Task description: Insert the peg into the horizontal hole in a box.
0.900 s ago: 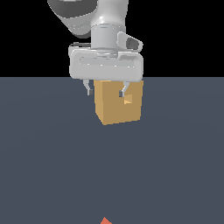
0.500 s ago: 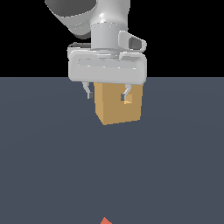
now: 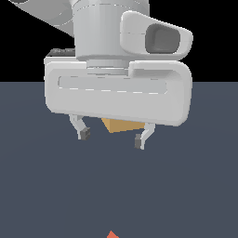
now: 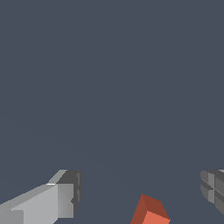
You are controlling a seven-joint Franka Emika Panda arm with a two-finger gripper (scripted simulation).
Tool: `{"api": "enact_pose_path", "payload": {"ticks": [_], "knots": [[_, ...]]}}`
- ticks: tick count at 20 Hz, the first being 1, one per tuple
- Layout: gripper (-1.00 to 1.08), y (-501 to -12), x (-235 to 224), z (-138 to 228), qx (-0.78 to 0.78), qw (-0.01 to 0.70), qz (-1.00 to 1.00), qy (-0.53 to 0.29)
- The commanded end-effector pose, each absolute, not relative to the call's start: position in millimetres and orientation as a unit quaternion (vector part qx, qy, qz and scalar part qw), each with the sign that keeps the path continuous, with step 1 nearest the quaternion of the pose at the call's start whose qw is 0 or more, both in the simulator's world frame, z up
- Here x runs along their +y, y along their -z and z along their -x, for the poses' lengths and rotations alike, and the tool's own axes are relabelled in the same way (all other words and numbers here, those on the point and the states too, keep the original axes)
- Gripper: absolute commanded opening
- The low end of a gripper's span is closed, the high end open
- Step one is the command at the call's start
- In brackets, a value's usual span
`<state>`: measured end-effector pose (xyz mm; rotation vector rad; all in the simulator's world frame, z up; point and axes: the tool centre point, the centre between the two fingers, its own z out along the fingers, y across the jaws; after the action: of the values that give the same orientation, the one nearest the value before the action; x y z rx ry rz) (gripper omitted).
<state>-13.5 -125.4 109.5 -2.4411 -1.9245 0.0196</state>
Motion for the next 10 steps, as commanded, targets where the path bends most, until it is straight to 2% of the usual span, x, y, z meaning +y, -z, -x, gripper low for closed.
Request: {"api": "enact_pose_path", "payload": {"ticks": [1, 5, 10], "knots": [[1.00, -98.5, -178.0, 22.0, -0.583, 0.012, 0.812, -0.006], [1.00, -83.9, -246.8, 40.2, -0.533, 0.006, 0.846, -0.004], [1.00, -72.1, -301.6, 61.3, -0.490, 0.002, 0.872, -0.002]]}}
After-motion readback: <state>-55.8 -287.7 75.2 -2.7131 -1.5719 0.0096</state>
